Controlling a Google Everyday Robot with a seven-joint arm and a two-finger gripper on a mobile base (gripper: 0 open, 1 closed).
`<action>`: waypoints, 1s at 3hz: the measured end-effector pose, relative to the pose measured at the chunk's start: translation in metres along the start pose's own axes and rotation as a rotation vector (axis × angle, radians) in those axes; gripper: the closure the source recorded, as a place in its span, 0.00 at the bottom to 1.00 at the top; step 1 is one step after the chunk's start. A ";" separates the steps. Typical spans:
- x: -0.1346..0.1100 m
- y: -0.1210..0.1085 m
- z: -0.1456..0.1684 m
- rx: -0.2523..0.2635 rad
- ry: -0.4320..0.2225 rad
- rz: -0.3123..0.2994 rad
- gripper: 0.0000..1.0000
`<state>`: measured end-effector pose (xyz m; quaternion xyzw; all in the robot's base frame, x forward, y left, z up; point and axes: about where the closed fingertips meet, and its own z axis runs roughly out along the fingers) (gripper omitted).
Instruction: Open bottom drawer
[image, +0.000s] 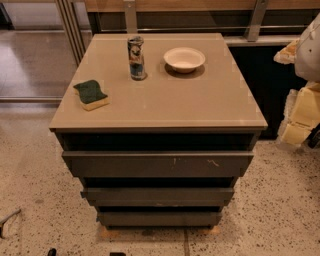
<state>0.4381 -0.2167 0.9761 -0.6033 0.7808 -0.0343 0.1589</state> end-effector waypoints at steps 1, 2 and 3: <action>0.000 0.000 0.000 0.002 -0.001 0.000 0.01; 0.000 0.000 0.000 0.005 -0.003 0.000 0.23; 0.003 0.007 0.020 -0.014 -0.018 0.009 0.47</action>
Offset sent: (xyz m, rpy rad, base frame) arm -0.0001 -0.0001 -0.0046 0.0049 0.0027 -0.0012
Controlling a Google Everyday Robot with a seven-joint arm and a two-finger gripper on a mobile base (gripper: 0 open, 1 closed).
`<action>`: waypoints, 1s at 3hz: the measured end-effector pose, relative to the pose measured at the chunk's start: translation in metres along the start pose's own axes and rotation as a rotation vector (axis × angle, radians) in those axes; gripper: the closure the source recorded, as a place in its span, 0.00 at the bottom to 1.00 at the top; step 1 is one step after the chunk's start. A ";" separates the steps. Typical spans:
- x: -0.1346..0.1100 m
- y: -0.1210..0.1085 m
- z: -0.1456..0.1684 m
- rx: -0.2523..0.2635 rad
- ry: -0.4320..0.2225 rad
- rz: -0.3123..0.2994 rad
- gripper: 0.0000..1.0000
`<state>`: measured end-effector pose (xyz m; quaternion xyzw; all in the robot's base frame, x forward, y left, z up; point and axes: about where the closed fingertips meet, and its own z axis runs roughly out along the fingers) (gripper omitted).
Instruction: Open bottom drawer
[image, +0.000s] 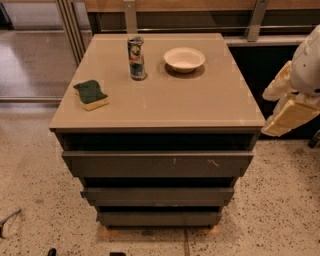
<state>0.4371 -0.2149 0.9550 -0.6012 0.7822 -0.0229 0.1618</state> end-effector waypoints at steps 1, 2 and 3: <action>0.009 0.029 0.083 -0.096 -0.097 0.024 0.70; 0.022 0.069 0.179 -0.225 -0.186 0.054 0.94; 0.028 0.083 0.212 -0.276 -0.203 0.065 1.00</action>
Offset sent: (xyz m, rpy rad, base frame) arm -0.0412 0.0402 -0.3273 0.3873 0.3286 0.0658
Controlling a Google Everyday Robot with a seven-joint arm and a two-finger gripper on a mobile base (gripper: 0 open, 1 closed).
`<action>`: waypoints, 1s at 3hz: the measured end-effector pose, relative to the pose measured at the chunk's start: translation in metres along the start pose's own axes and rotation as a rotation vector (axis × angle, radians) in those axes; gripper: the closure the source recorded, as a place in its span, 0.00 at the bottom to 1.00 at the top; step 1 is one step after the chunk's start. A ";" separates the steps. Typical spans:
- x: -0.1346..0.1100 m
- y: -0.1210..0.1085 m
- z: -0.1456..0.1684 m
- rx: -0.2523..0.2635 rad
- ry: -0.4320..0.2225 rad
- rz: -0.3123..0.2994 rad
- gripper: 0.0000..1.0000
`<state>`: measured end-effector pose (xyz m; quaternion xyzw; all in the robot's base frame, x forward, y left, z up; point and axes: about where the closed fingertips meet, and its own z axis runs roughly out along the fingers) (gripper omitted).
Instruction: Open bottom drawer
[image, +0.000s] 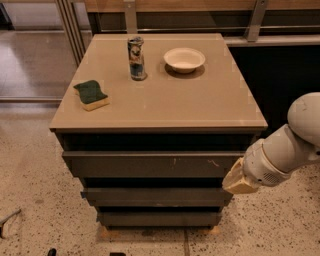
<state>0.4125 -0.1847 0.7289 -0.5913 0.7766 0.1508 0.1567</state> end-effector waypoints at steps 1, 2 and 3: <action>0.000 0.000 0.000 0.000 0.000 0.000 1.00; 0.007 -0.001 0.012 0.015 0.002 -0.015 1.00; 0.043 0.000 0.071 0.042 0.023 -0.078 1.00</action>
Offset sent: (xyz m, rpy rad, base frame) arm 0.0022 -0.0144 -0.1084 -0.0461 -0.1446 0.0520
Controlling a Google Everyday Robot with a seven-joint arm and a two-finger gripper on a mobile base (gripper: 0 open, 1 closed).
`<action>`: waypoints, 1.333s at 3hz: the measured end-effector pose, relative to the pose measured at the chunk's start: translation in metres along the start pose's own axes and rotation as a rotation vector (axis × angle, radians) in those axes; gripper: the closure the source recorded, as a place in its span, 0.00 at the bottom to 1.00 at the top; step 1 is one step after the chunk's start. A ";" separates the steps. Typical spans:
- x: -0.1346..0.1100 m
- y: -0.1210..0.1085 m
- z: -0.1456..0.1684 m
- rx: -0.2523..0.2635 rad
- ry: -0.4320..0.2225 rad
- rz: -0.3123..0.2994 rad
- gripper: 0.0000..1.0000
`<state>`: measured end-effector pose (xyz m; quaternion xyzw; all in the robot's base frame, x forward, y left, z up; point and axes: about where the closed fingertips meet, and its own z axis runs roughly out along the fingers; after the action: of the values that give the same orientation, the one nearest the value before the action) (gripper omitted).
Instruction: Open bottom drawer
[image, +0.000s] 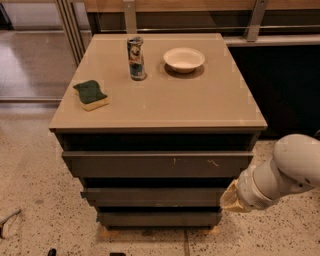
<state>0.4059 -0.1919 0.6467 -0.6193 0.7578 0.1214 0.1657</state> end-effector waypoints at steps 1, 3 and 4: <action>0.042 -0.011 0.093 0.005 0.011 -0.034 1.00; 0.070 -0.007 0.165 -0.070 -0.003 -0.018 1.00; 0.074 -0.006 0.176 -0.074 -0.018 -0.038 1.00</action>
Offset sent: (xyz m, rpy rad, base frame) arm 0.0238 -0.0031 -0.2427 0.0183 0.0835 0.0602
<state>0.4168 -0.1911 0.4558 -0.6383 0.7393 0.1517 0.1519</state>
